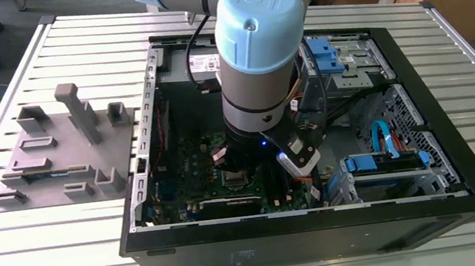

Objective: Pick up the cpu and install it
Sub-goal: 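Install the first cpu locking lever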

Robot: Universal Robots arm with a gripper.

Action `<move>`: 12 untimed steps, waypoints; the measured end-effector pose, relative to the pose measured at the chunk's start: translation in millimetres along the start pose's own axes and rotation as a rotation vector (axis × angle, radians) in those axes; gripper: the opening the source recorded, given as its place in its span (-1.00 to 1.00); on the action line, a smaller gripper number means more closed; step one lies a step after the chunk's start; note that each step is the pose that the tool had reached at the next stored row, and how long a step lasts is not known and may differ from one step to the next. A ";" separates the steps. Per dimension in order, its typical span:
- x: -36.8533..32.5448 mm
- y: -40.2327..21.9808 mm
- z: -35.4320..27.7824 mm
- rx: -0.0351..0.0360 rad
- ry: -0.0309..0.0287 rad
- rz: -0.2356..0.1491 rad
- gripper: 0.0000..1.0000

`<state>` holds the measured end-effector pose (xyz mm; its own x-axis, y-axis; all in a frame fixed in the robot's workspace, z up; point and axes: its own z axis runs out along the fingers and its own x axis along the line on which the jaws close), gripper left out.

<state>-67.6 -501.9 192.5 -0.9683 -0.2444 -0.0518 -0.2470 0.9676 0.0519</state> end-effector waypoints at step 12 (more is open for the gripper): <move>0.8 -3.1 0.2 -0.0006 -0.0002 -0.001 -0.79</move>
<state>-67.6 -505.0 192.2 -0.9681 -0.2453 -0.0520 -0.2479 0.9674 0.0524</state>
